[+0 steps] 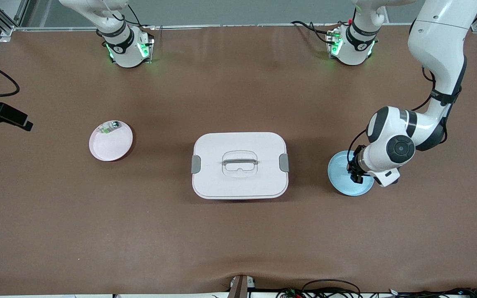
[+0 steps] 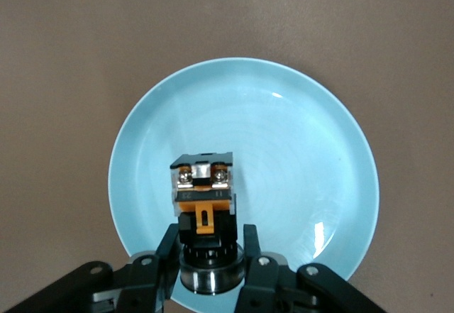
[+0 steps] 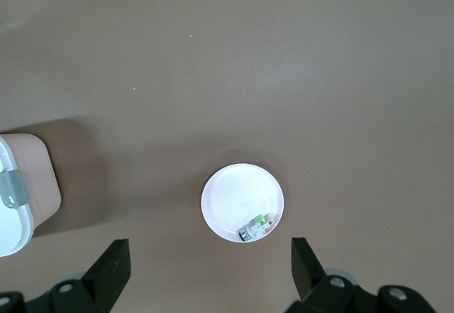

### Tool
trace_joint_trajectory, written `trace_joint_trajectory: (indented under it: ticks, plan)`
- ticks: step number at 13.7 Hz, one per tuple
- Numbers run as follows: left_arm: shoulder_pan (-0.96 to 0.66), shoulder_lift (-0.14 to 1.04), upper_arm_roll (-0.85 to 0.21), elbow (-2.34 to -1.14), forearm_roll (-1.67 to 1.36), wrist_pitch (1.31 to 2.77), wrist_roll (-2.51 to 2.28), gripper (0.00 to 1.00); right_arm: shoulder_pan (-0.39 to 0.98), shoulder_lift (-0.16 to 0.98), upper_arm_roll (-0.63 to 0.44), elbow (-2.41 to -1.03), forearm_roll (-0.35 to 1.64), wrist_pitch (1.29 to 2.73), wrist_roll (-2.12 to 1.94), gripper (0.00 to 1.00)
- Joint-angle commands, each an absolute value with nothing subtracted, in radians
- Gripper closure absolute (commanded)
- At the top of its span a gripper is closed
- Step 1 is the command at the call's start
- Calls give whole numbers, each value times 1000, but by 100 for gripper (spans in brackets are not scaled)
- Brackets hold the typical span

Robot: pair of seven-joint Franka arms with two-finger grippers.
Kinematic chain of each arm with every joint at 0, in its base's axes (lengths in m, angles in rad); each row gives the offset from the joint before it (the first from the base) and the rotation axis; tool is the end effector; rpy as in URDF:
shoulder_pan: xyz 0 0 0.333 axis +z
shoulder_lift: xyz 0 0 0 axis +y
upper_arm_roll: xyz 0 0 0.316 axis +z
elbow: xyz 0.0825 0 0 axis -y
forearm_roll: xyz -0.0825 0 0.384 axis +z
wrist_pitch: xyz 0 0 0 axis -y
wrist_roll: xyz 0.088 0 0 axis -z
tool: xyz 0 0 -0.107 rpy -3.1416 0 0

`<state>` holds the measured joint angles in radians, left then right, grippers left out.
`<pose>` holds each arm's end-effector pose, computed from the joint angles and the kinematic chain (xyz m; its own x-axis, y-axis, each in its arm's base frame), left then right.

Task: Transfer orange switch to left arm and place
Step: 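Lower the switch onto the blue plate and open the left gripper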

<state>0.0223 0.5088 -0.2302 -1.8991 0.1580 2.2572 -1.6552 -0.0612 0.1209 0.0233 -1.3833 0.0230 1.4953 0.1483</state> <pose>0.6055 -0.1176 0.2272 0.2103 0.9776 0.0074 0.9693 -0.2075 -0.1322 0.5843 -0.0205 0.6369 0.9829 -0.1835 -0.0126 -0.1838 -0.9827 -0.0242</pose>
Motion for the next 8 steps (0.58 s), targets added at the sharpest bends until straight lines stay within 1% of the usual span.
trace_joint_trajectory:
  ticks: [1, 5, 8]
  plan:
    - [21, 532, -235, -1893, 175, 2293, -1677, 100, -69, 101, 26, -1397, 38, 1486, 160, 0]
    - [23, 567, -233, -1884, 178, 2319, -1677, 100, -69, 101, 26, -1394, 41, 1496, 160, 0]
    - [23, 571, -235, -1884, 178, 2322, -1678, 100, -72, 103, 20, -1393, 57, 1497, 160, 0]
